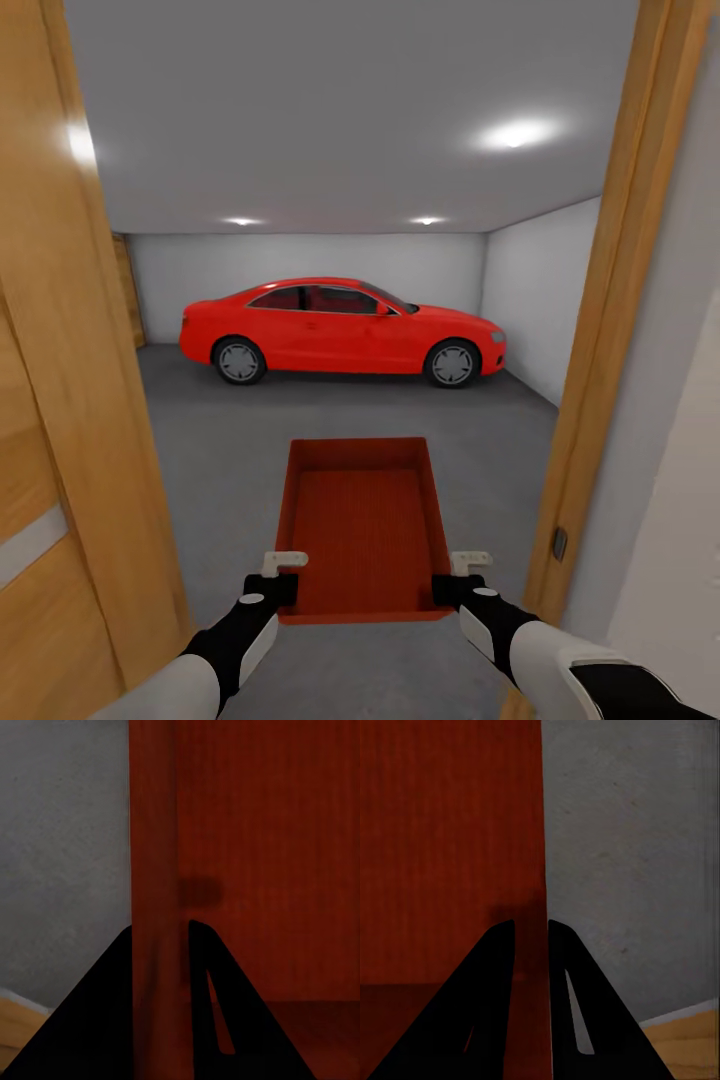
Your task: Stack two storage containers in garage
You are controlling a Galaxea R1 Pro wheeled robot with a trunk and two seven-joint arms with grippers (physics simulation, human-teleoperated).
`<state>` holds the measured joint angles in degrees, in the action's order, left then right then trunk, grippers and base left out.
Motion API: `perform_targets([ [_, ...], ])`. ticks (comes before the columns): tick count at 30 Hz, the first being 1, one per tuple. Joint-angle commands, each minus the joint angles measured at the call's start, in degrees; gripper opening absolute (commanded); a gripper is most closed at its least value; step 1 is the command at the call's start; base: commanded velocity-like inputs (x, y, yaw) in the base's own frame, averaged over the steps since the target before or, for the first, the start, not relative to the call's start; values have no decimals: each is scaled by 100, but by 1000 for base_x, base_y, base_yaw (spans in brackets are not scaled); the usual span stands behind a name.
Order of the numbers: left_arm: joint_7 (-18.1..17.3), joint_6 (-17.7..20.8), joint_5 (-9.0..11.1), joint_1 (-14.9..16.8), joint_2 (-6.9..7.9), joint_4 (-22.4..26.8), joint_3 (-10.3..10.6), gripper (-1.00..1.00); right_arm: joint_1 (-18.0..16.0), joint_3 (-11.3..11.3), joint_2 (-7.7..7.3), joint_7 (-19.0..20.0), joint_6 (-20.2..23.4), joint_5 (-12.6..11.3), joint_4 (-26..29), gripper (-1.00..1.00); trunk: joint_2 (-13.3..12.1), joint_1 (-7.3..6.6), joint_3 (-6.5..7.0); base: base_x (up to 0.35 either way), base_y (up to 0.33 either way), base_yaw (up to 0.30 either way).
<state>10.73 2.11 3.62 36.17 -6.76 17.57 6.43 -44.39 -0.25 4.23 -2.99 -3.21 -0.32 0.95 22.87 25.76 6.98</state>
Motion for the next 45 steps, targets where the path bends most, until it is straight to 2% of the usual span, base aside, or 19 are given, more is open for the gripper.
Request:
perform_targets([
  [1, 175, 27, -81, 4, 8, 46, -133, -100, 0, -133, -45, -244, -21, -47, -22, -100, 5, 2, 0, 0, 0, -192],
  [7, 175, 27, -81, 4, 8, 45, -133, -100, -1, -133, -45, -246, -21, -47, -22, -100, 5, 2, 15, 0, 0, -177],
  [17, 175, 32, -81, 4, 8, 44, -143, -100, 0, -133, -52, -246, -21, -47, -20, -100, 5, 2, 18, 75, 59, -24],
  [18, 77, 27, 17, 4, 14, 32, 20, -100, 0, -36, 11, -48, -11, -38, -19, -100, 5, 2, 17, 0, 0, 0],
  [19, 83, 27, 58, 4, 15, 32, 74, -100, 0, -18, 16, -77, -9, -32, -20, -100, 5, 2, 17, 0, 0, 0],
  [23, 82, 27, 149, 4, 15, 32, 175, -100, -1, -53, 23, -90, -7, 15, -22, -100, 5, 2, 17, 0, 0, 0],
  [45, 87, 28, 299, 4, 52, 29, 314, -100, 0, -224, -7, -44, -12, 240, -16, -100, 5, 2, 17, 31, 0, 0],
])
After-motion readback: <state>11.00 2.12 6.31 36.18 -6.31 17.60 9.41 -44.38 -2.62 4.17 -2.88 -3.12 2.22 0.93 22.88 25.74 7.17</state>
